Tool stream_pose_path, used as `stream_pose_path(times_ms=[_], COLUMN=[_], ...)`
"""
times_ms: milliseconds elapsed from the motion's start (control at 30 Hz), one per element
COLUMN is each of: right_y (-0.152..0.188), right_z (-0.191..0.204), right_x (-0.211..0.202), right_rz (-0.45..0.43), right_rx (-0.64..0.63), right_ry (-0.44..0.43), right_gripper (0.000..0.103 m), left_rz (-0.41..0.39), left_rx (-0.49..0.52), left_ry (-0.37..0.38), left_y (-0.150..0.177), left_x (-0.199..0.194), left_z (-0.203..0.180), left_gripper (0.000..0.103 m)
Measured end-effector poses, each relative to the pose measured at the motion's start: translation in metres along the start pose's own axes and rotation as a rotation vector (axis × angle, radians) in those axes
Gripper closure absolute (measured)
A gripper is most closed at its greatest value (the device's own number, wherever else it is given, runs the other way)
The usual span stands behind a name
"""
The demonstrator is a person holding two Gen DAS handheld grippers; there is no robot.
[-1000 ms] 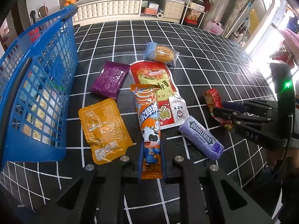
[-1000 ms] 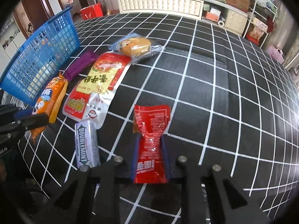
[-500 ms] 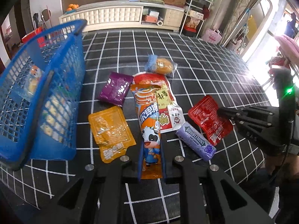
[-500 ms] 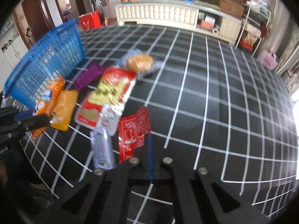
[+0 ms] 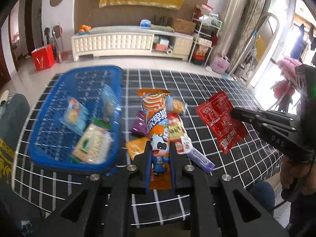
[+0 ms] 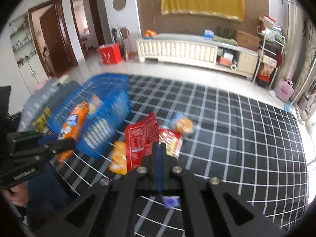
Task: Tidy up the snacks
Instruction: 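Carry the sausage stick and red packet over the blue basket and lower them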
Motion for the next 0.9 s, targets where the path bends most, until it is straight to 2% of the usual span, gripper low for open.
stream_pose_path(times_ms=[267, 367, 600, 900], right_y=[-0.027, -0.034, -0.042, -0.049], right_z=[0.064, 0.086, 0.12, 0.136], right_x=[-0.002, 0.002, 0.025, 0.06], right_rz=[-0.061, -0.073, -0.058, 0.011], right_rx=[-0.048, -0.066, -0.075, -0.052], right_ry=[-0.057, -0.072, -0.103, -0.108], right_gripper=[0.102, 0.102, 0.102, 0.102], left_rz=[-0.058, -0.057, -0.04, -0.002], left_rx=[0.013, -0.003, 0.007, -0.005], left_ry=[-0.07, -0.072, -0.09, -0.071], left_y=[-0.008, -0.008, -0.006, -0.011], left_x=[-0.042, -0.05, -0.051, -0.028], left_z=[0.048, 0.068, 0.1, 0.12], left_gripper=[0.089, 0.089, 0.089, 0.089])
Point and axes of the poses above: each gripper's, at about its wrist camera, not at the fingertips, and x roughly the way its jaws point, z to its left, y to its underside, the point moved 1 cm from there along x, roughly the way its jaws point, and after that the axes turned 6 degrees about x, right-handed, at the moved point
